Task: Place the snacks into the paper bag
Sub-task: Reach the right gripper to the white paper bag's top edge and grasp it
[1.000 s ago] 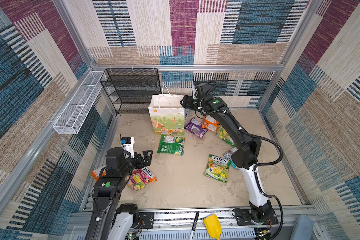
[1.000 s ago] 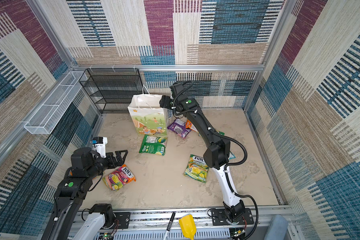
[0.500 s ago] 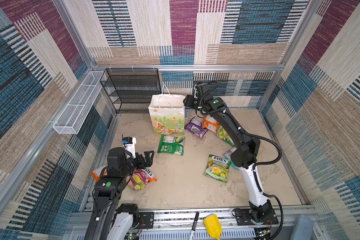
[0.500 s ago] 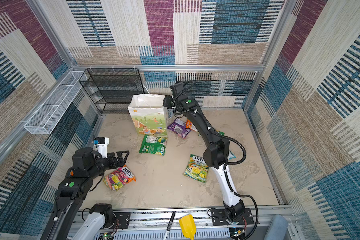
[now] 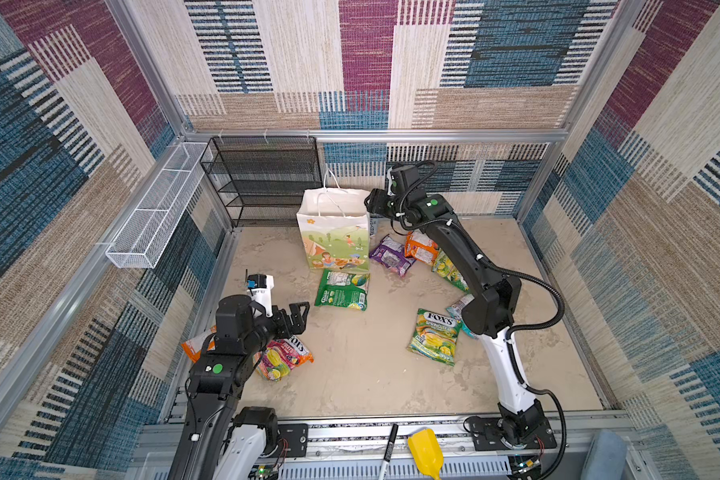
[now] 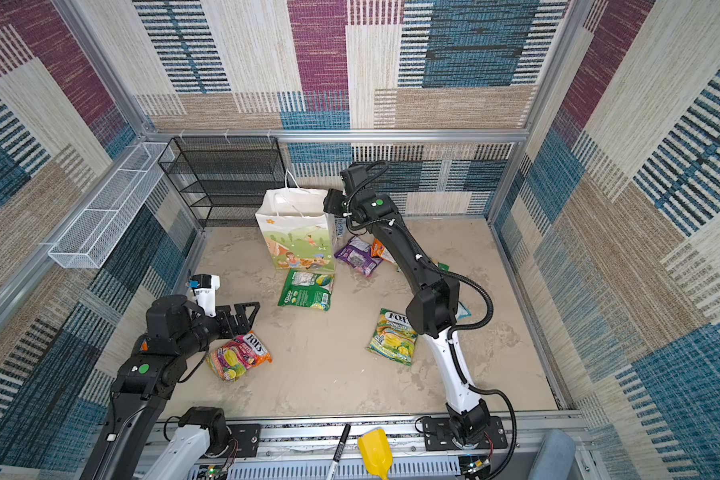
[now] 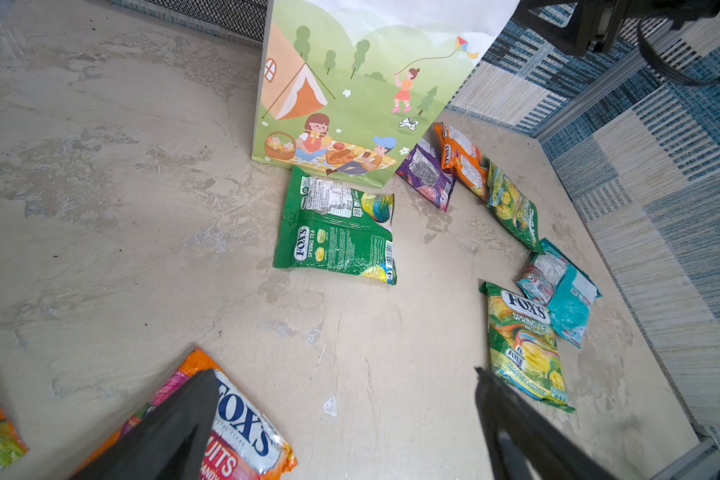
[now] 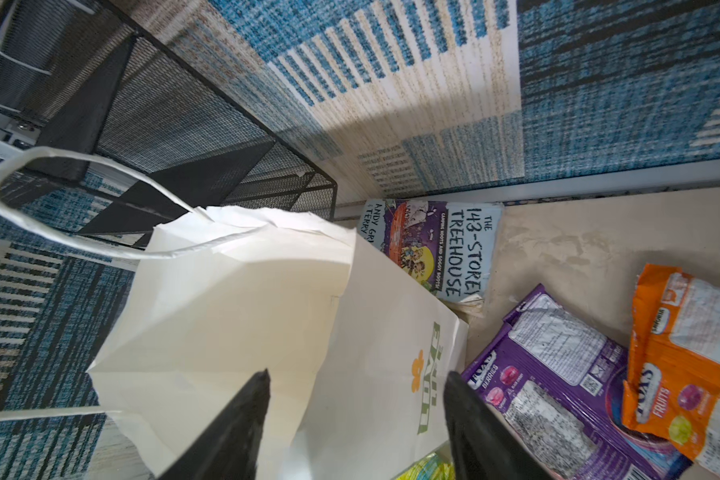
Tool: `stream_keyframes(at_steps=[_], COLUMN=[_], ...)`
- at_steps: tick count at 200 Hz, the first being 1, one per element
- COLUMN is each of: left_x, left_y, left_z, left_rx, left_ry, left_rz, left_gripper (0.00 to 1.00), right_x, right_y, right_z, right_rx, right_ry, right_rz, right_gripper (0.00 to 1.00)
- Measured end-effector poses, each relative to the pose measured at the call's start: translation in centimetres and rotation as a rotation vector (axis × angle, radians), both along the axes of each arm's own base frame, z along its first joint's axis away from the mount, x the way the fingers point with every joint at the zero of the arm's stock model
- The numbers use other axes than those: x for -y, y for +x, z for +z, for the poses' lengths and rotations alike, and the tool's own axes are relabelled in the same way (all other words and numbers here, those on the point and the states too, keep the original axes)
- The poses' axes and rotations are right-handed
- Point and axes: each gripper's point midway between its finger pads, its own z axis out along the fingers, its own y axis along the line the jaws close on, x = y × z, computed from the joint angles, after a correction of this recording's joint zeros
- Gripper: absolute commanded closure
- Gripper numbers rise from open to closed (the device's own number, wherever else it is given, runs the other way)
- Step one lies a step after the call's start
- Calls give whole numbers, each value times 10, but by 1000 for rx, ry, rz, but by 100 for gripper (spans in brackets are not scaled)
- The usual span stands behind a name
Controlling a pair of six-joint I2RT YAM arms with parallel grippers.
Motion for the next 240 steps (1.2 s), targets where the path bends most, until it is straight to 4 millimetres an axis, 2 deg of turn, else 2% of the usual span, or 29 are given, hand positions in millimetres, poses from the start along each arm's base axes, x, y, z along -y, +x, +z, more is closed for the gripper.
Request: stream_keyframes(at_steps=[27,56,78,107,145,186,225,230,234,240], left_x=[1,1,2,2,2,3,4,4,4,5], left_y=[0,-1,-1,-1,-1,-3,-4,-4,-4,-4], left_z=[0,1,-1,-1,0,1,2,2,3,3], left_rx=[1,4,1,-2,3,12,18,19,20,20], left_ry=[0,0,1,1,1,3,3,3,3,3], left_rz=[-3,-6,-6,-9,-11,-16,-20,-21,-21,-21], left_gripper=[1,1,1,1,1,1,1,1,1,1], right_x=[-8,-12,-10,-3,5,9,14,14,14,14], right_y=[2,6,7,7,5,2,0,0,0,-1], right_z=[0,-18,-21,-17,-3,6,13,13,12,12], right_rx=[17,-14,-24,-17,4,11,20,19,18,16], right_ry=[19,14,12,-1,-3,1,1,-1,-5,-9], right_rz=[15,10,-7,-37,-60,-64,-74,-74,-72,-71], right_gripper=[30,38,47,60,88,99,100,95,83,71])
